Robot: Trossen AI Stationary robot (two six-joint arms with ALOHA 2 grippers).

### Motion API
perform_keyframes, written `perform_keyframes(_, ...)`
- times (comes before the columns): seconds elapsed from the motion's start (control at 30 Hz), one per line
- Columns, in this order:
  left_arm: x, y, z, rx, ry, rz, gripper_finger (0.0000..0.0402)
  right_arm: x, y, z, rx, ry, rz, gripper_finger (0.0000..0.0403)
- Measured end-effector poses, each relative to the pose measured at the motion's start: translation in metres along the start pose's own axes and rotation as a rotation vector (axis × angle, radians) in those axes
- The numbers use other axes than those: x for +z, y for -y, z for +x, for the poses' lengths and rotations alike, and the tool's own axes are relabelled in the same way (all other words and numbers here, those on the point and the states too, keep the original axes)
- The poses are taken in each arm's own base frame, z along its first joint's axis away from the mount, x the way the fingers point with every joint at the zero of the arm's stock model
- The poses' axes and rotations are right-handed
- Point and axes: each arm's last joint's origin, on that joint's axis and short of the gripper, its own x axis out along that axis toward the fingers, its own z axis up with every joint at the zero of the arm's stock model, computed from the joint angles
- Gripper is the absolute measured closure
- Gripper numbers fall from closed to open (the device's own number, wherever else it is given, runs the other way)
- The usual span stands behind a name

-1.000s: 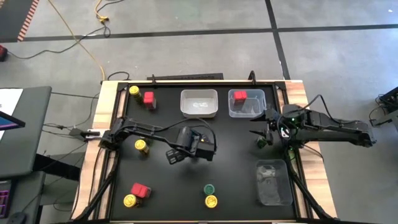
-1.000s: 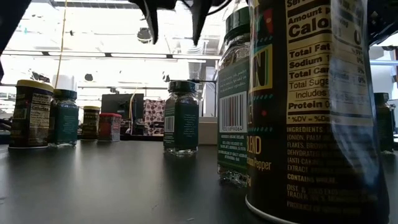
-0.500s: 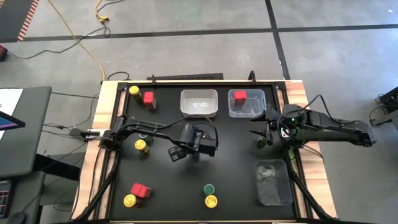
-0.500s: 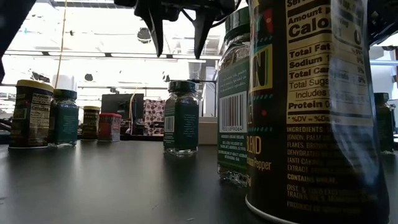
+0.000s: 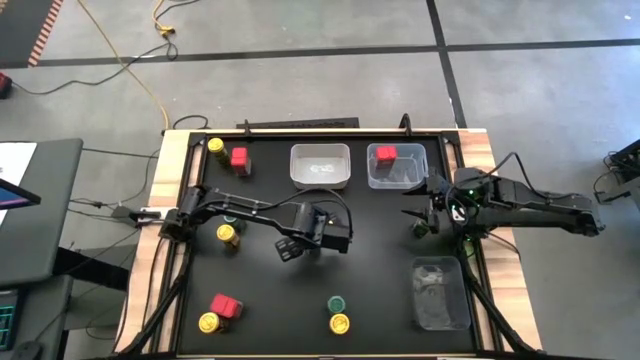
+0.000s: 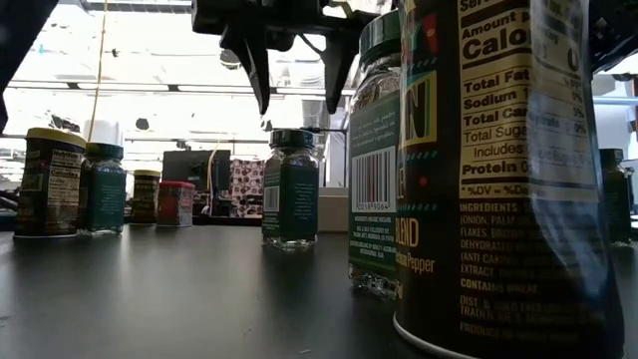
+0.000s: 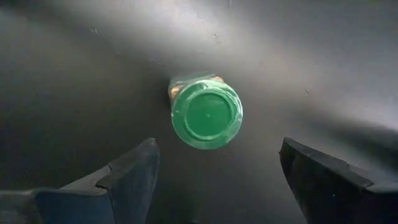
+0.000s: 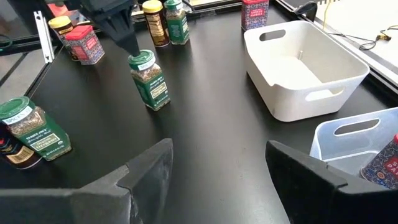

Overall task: Sort spices by type
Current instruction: Put the middle green seasoning bottle into the white bin

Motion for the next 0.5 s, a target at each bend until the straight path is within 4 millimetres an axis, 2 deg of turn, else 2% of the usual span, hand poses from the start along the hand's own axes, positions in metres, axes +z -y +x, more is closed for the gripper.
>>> perform_keyframes(0.5, 0.0026, 0.0008, 0.0031, 0.01, 0.005, -0.073, 0.0079, 0.0, -0.0001, -0.0001, 0.002, 0.0, 0.0, 0.0117)
